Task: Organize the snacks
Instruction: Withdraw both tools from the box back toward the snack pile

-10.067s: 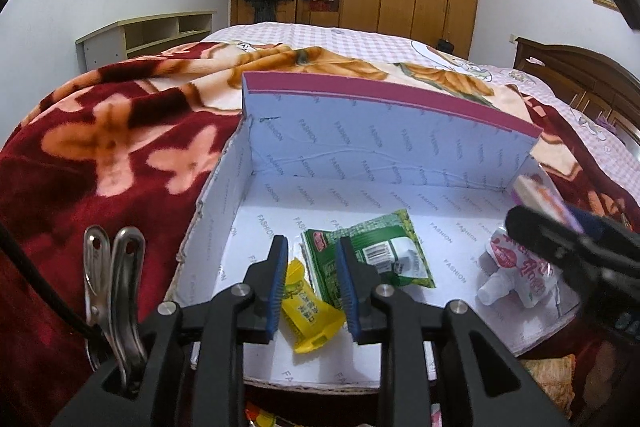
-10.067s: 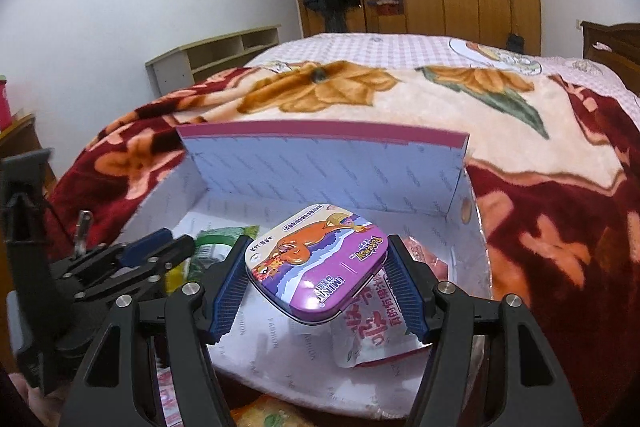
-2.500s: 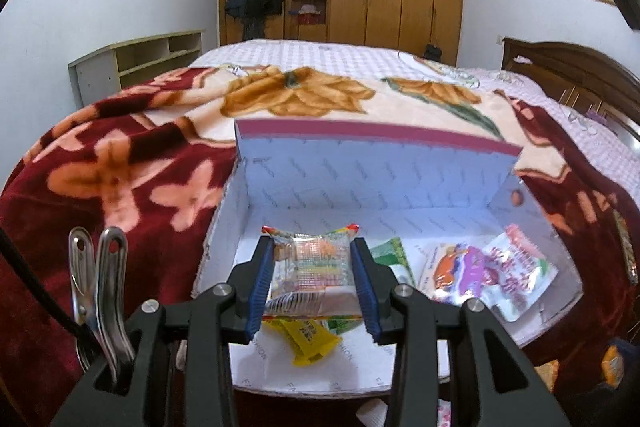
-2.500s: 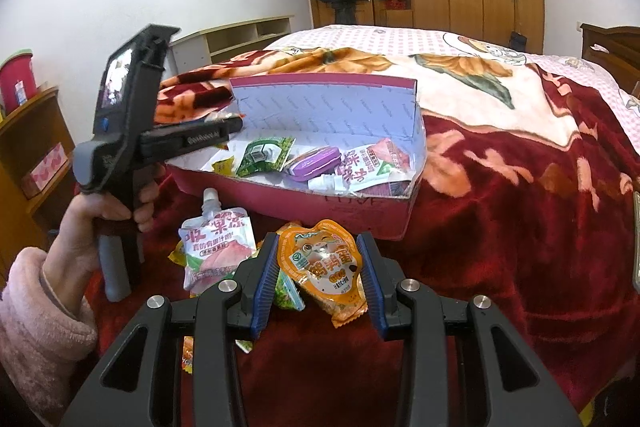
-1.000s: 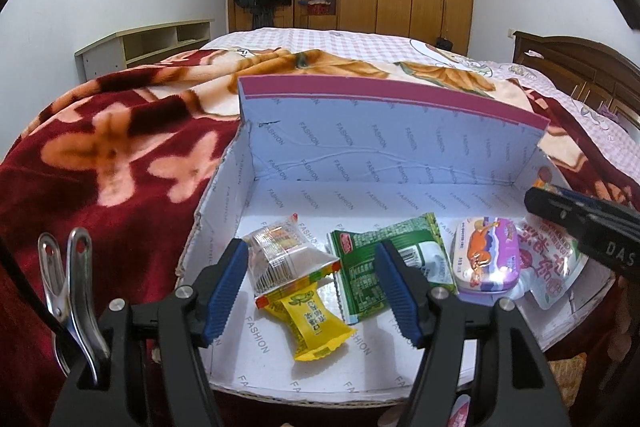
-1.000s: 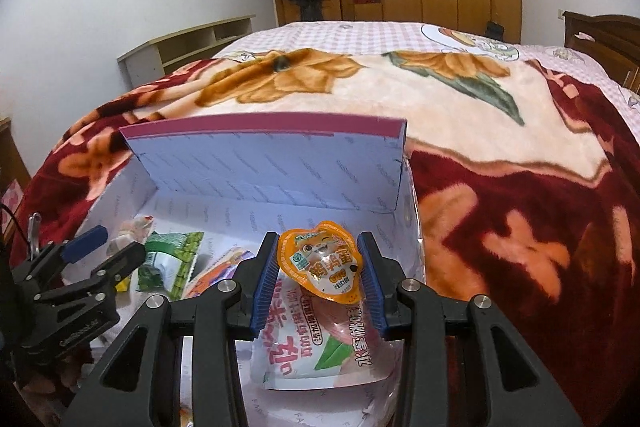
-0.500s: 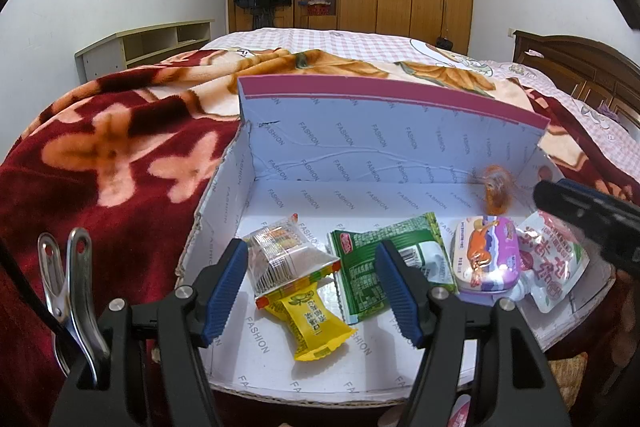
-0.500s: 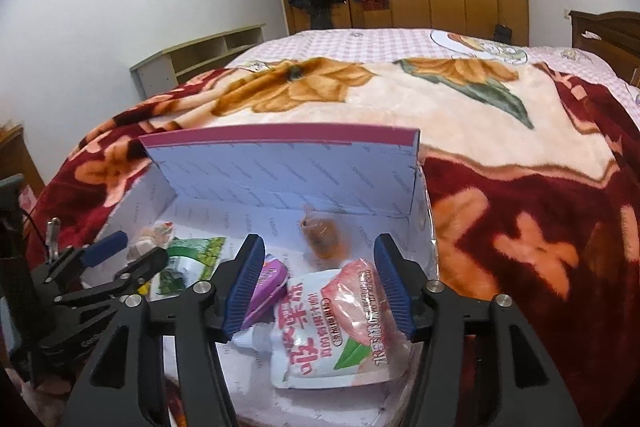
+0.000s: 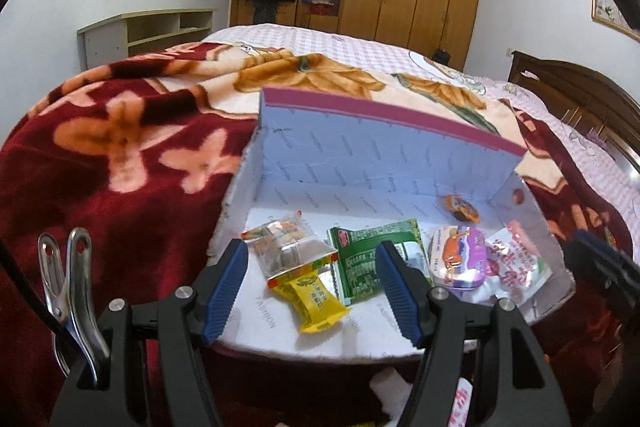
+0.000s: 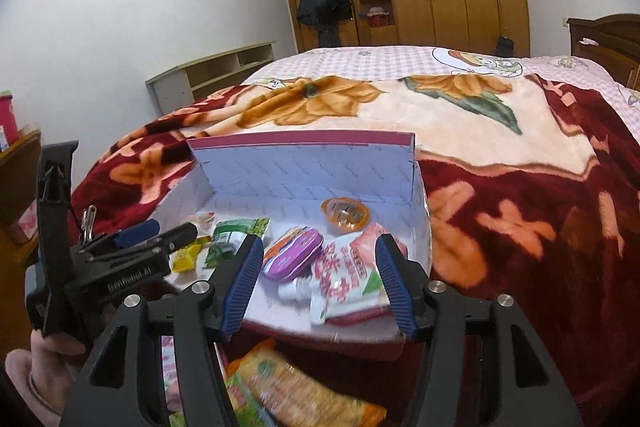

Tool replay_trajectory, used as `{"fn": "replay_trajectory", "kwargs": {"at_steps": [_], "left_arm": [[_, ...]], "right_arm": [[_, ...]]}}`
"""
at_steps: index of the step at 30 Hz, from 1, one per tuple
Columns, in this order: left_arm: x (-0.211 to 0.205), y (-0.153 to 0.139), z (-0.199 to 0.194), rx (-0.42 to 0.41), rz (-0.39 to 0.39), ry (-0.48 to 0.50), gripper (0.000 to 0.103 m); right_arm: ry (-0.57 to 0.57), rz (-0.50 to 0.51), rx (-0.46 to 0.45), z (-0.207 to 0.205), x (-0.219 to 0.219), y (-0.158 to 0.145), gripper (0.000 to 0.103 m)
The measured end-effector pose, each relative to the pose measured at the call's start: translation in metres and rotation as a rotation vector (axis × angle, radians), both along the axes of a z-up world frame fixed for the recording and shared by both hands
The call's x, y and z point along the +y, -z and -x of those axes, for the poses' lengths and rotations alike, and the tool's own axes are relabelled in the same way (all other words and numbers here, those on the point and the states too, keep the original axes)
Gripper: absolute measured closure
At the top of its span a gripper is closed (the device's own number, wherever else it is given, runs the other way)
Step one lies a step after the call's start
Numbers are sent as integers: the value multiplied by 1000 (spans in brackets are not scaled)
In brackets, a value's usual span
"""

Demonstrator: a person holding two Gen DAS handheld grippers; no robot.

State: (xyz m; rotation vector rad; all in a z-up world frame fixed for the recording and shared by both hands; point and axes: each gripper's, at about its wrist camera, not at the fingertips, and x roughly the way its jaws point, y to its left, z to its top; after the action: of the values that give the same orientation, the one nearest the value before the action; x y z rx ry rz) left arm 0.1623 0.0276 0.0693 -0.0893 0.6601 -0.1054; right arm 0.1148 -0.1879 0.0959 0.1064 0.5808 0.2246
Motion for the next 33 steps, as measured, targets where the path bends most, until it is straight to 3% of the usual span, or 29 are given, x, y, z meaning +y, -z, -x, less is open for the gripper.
{"fn": "replay_trajectory", "kwargs": {"at_steps": [5, 10, 24, 33], "left_arm": [[4, -13, 20, -24, -16, 0, 33], [5, -14, 41, 10, 2, 27, 33], [-15, 4, 87, 96, 47, 120, 33], [-38, 18, 93, 125, 9, 166, 33]], "right_arm": [[-8, -16, 3, 20, -2, 0, 43], [-17, -15, 14, 36, 0, 4, 43], [-19, -51, 49, 74, -3, 20, 43], [-9, -81, 69, 92, -11, 29, 43]]}}
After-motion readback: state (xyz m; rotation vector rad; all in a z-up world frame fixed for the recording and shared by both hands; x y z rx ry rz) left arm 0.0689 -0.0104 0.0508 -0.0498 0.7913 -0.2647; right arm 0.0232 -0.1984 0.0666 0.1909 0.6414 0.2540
